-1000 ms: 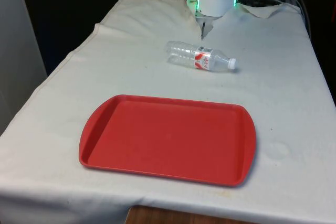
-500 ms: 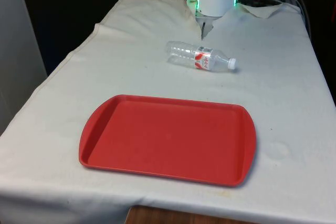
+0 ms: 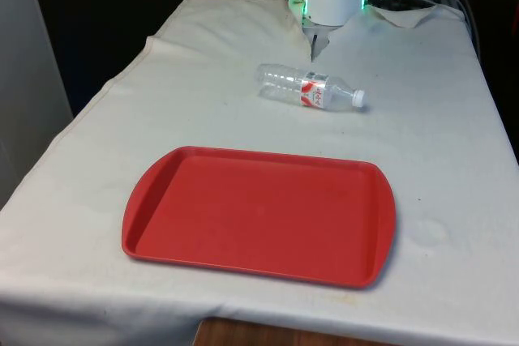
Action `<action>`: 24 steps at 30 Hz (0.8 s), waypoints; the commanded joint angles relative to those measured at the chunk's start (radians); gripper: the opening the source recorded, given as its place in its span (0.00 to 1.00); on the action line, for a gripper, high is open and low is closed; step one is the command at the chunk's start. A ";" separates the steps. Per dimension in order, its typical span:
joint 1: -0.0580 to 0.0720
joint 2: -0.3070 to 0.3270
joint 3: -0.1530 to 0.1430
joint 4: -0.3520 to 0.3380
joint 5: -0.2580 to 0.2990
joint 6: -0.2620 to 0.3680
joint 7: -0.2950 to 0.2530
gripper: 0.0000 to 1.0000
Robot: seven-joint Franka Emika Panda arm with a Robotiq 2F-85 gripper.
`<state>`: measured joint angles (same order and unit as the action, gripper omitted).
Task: Place the bottle upright on the tray.
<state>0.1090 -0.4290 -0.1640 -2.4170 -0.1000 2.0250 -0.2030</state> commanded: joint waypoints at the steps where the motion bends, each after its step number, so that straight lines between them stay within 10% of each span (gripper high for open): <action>1: 0.001 -0.005 -0.001 -0.008 -0.002 0.009 -0.015 1.00; 24: 0.002 0.012 -0.010 -0.032 0.000 0.039 -0.205 1.00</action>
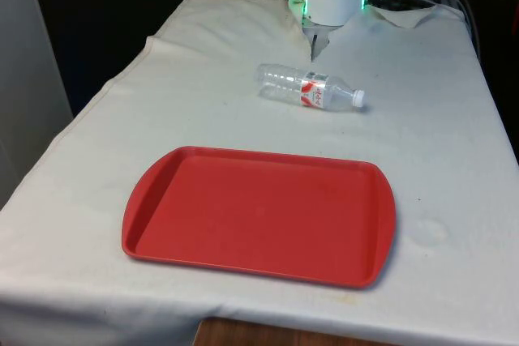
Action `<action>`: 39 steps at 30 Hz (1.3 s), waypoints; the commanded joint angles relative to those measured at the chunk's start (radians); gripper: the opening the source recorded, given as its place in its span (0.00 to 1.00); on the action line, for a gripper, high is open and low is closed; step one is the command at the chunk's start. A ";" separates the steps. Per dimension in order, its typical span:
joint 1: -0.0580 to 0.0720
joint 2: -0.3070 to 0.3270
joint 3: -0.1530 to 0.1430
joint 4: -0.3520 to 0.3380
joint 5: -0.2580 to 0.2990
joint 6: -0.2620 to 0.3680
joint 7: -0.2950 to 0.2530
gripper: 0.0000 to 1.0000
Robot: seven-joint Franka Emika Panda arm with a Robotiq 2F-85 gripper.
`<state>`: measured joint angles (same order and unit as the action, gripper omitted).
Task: Place the bottle upright on the tray.
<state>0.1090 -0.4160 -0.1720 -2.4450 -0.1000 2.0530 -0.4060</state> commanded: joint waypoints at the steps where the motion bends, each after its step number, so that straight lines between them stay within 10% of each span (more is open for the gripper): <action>1: 0.002 0.001 -0.003 -0.007 0.000 0.015 -0.019 1.00; 39: 0.002 0.023 -0.007 -0.042 0.000 0.057 -0.321 1.00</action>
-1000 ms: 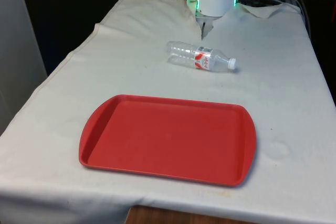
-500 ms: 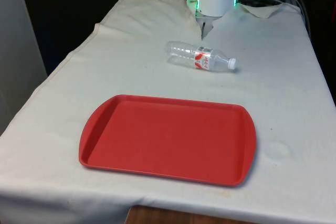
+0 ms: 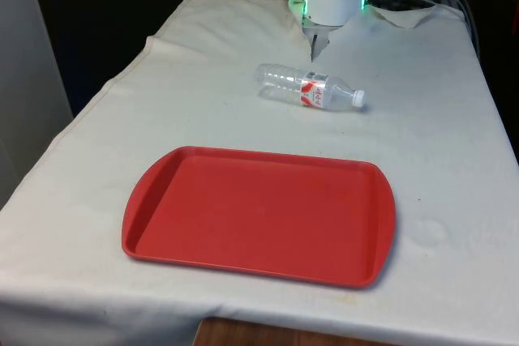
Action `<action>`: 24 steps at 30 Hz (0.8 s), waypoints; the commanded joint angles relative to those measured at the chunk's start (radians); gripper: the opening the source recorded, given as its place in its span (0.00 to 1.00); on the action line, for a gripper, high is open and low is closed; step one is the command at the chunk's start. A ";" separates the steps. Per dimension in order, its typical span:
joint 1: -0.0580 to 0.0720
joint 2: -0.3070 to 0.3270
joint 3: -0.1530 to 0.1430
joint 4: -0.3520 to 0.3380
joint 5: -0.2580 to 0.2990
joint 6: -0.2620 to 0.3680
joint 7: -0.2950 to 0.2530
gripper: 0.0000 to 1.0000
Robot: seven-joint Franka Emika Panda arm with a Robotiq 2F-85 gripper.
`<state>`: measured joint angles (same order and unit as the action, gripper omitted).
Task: Place the bottle upright on the tray.
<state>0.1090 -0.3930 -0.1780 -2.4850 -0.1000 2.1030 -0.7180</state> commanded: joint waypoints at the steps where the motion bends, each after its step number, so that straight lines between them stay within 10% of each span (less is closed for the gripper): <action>1: 0.002 0.000 -0.001 -0.002 0.000 0.007 -0.017 1.00; 24: 0.002 0.000 -0.001 -0.006 0.000 0.005 -0.208 1.00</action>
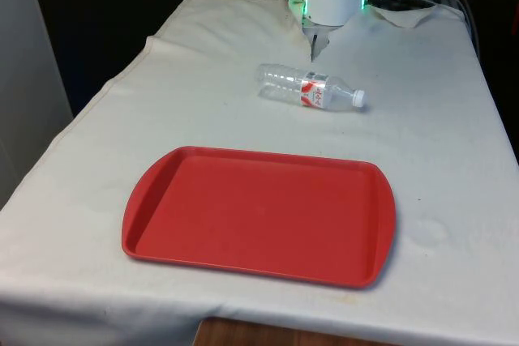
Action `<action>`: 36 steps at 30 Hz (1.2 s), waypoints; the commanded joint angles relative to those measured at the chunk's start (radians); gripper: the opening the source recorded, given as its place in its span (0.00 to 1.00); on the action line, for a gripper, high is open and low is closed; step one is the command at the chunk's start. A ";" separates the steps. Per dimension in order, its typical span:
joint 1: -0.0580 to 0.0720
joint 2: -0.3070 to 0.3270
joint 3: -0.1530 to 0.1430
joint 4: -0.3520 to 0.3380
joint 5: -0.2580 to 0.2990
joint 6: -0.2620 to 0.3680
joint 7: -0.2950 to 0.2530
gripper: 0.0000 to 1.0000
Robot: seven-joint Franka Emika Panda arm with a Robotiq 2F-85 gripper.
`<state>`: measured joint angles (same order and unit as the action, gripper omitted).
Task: Place the bottle upright on the tray.
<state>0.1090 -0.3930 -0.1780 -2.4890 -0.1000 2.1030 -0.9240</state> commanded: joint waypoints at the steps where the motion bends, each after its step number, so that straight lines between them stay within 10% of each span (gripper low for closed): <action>1: 0.002 0.000 -0.001 -0.002 0.000 0.005 -0.011 1.00; 36: 0.002 0.002 -0.001 -0.007 -0.001 0.006 -0.291 1.00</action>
<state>0.1090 -0.3910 -0.1780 -2.4940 -0.1000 2.1030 -1.2120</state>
